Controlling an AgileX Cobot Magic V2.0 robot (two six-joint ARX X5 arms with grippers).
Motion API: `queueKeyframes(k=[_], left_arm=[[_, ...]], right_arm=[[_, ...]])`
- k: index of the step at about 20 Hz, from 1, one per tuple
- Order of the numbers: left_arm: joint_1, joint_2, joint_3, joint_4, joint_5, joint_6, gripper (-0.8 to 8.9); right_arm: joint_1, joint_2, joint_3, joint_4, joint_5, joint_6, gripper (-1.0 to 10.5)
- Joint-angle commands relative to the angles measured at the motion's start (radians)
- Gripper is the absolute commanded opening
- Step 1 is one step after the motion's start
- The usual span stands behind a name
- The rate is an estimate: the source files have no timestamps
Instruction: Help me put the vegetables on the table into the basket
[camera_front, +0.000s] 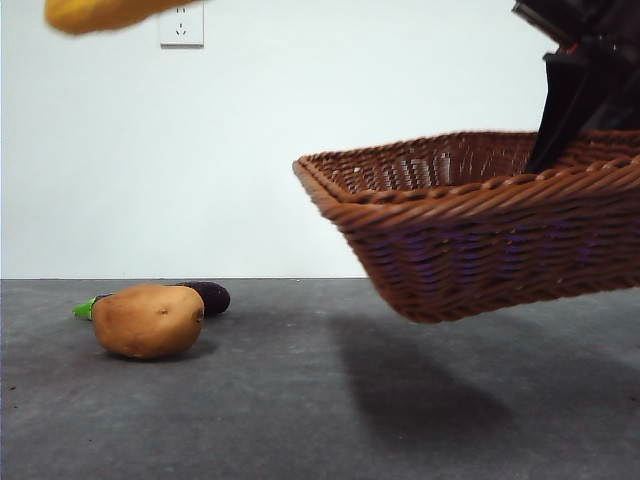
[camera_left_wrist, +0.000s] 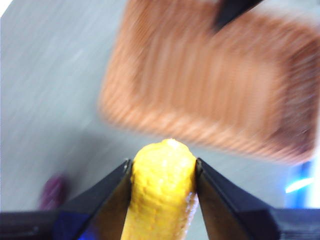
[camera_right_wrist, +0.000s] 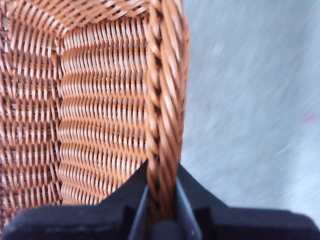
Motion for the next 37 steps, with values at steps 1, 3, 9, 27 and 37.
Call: queueKeyframes(k=[1,3,9,27,37], left_arm=[[-0.141,0.005,-0.006,0.016,-0.034,-0.105,-0.05],[-0.288,0.038,-0.032,0.111,-0.081,-0.2,-0.05],[-0.465,0.315,-0.047,0.264,-0.152,-0.28,-0.05],[-0.457,0.477,-0.045,0.249,-0.104,-0.406,5.39],[-0.172,0.015,-0.043,-0.031,-0.236,-0.156,5.39]], right_arm=[[0.024,-0.003,-0.021,0.029,-0.018,0.048,-0.1],[0.038,-0.003,-0.021,0.046,-0.021,0.071,-0.1],[0.049,-0.005,-0.021,0.052,-0.023,0.08,-0.1],[0.049,-0.005,-0.021,0.072,-0.025,0.065,-0.1],[0.048,-0.012,0.011,0.073,-0.04,0.047,-0.1]])
